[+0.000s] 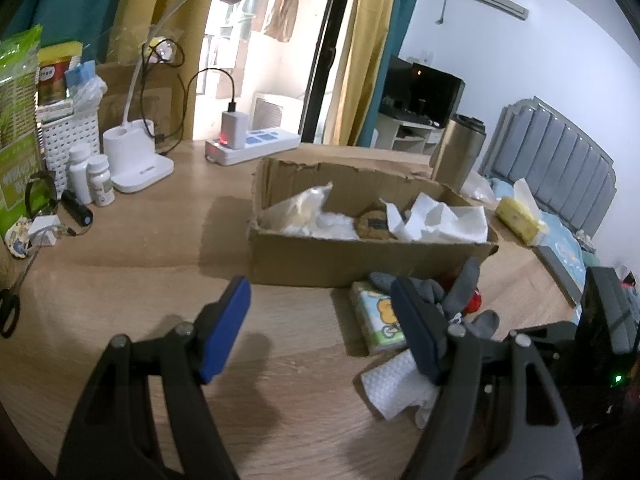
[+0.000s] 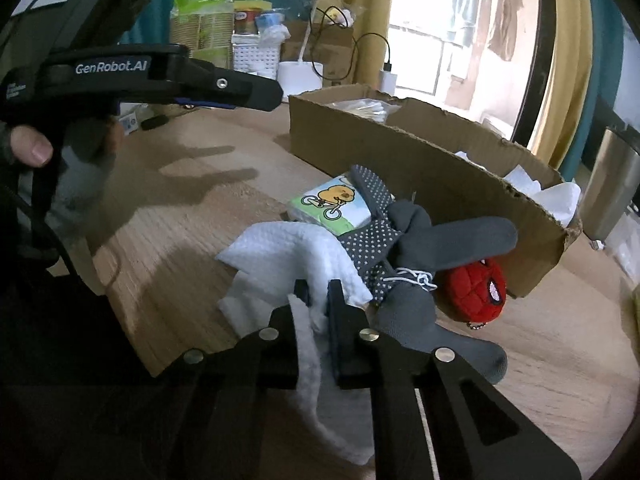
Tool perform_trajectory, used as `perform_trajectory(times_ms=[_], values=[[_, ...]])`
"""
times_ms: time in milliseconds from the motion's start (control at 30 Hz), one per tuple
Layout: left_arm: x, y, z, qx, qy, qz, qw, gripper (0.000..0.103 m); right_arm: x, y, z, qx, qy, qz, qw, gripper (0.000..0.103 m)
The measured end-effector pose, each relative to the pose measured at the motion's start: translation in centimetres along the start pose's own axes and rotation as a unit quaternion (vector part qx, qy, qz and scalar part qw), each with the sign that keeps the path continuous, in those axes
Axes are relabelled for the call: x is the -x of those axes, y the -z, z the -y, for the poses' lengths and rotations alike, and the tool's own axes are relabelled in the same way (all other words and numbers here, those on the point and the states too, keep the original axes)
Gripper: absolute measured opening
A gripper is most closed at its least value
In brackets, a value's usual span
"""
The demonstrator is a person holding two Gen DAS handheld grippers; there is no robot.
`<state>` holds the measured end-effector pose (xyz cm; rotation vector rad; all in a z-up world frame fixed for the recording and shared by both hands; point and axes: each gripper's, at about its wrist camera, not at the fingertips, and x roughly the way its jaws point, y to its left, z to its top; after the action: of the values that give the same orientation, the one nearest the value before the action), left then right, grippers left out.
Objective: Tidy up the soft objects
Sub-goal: 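Lift the white towel off the desk with the right gripper, then grasp the grey dotted socks with the left gripper while the right gripper holds the towel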
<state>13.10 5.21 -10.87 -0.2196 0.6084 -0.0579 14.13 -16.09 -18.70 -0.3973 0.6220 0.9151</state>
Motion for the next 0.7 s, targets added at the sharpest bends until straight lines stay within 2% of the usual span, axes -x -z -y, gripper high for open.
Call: perform_trajectory(times_ms=[167, 300, 567, 700], values=[[-0.3, 0.0, 1.1, -0.010, 0.000, -0.007, 0.9999, 0.074, 2.4, -0.3, 1.1, -0.012, 0.000, 0.029, 0.999, 0.009], [-0.6, 0.0, 2.2, -0.019, 0.004, -0.012, 0.9997, 0.074, 5.0, -0.7, 3.0, -0.034, 0.016, 0.064, 0.997, 0.009], [-1.9, 0.1, 5.6, -0.053, 0.021, -0.034, 0.9978, 0.074, 10.2, 0.0, 7.5, -0.091, 0.049, 0.141, 0.985, 0.009], [-2.9, 0.4, 7.5, -0.076, 0.032, -0.050, 0.9953, 0.074, 11.6, 0.9, 9.6, -0.127, 0.056, 0.164, 0.977, 0.009]])
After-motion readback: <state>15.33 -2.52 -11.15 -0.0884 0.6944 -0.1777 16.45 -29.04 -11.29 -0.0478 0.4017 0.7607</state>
